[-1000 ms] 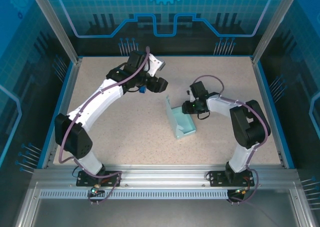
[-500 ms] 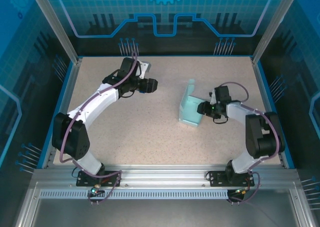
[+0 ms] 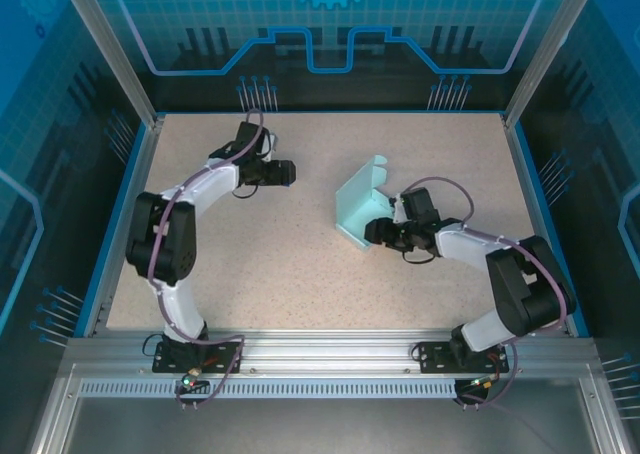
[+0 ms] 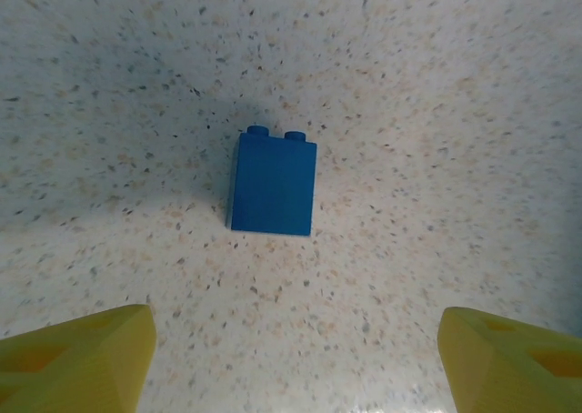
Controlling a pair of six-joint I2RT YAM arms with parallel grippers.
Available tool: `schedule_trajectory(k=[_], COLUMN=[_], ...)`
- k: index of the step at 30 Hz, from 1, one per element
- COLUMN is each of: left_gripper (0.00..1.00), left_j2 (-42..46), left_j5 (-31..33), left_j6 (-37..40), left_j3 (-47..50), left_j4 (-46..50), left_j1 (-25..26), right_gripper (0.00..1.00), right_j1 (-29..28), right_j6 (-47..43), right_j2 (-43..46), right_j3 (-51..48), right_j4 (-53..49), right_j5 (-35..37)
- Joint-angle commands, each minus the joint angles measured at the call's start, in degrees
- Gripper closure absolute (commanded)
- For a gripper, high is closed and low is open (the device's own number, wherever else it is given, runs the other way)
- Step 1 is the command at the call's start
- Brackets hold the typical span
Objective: Fold the paper box
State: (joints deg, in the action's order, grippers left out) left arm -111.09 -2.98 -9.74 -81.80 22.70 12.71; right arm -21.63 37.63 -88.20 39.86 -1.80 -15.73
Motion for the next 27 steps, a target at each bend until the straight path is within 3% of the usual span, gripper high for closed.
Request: schedule_trajectory(k=[1, 5, 12, 27], left_gripper=[0.17, 0.18, 0.32, 0.61], left_j2=[-4.8, -10.9, -17.4, -20.7], left_j5=[0.3, -0.5, -2.3, -1.8], left_j6=[3.8, 6.0, 7.9, 7.8], left_j3=[-6.7, -13.4, -20.9, -26.4], left_j4=[4.5, 8.6, 13.7, 19.0], left_j1=[-0.4, -0.6, -0.5, -0.5], right_gripper=[0.40, 0.39, 0.38, 0.36], right_j1=[-1.1, -0.5, 1.8, 6.9], right_j6=[1.2, -0.8, -2.8, -5.8], right_j2=[-0.8, 2.5, 8.3, 17.1], right_j3=[2.4, 1.8, 0.3, 1.3], right_j4=[1.2, -2.1, -6.5, -13.0], right_j5=[0.0, 2.2, 3.4, 3.3])
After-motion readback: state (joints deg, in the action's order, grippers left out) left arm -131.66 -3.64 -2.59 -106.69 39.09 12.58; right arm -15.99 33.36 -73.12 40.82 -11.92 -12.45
